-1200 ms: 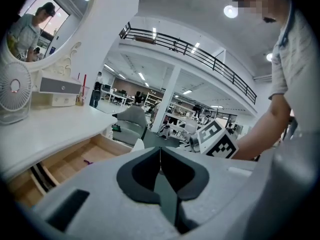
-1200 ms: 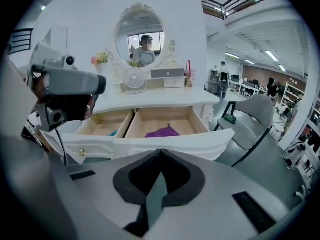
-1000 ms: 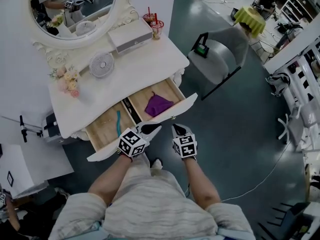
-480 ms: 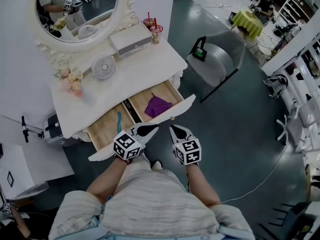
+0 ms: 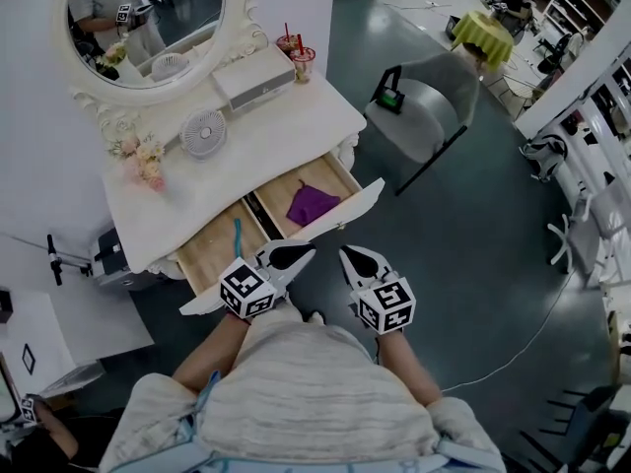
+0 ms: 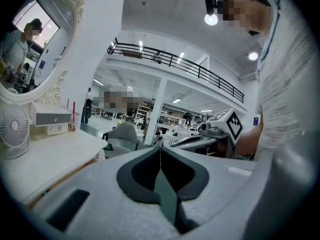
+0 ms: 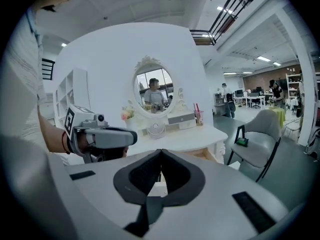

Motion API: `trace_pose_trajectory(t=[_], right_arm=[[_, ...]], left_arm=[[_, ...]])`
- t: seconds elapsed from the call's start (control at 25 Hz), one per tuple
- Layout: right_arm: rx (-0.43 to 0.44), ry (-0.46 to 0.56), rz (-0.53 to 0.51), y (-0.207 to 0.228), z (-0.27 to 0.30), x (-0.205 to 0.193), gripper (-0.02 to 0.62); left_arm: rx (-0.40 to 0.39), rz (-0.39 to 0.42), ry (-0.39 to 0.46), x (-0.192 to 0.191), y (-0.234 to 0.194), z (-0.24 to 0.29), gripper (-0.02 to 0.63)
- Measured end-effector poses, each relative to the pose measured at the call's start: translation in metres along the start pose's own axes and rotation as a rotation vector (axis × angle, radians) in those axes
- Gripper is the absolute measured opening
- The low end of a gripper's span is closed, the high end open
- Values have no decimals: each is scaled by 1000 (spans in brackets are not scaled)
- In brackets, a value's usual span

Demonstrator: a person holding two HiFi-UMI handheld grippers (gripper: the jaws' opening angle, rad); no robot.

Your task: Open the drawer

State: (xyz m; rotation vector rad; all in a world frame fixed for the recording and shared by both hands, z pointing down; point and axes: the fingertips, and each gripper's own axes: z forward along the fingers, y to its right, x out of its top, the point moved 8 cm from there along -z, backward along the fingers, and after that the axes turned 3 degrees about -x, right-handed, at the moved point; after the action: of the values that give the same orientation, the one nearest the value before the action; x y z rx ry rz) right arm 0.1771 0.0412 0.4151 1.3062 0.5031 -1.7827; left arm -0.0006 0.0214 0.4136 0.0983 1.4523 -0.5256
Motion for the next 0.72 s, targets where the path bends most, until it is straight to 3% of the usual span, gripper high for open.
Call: trace_pose_trajectory(t=[0.2, 0.72], right_arm=[[27, 59, 5, -9, -18, 13, 9], [67, 79, 11, -21, -31, 21, 9]], left_arm=[[-20, 20, 26, 8, 13, -4, 14], [-41, 58, 28, 19, 28, -8, 14]])
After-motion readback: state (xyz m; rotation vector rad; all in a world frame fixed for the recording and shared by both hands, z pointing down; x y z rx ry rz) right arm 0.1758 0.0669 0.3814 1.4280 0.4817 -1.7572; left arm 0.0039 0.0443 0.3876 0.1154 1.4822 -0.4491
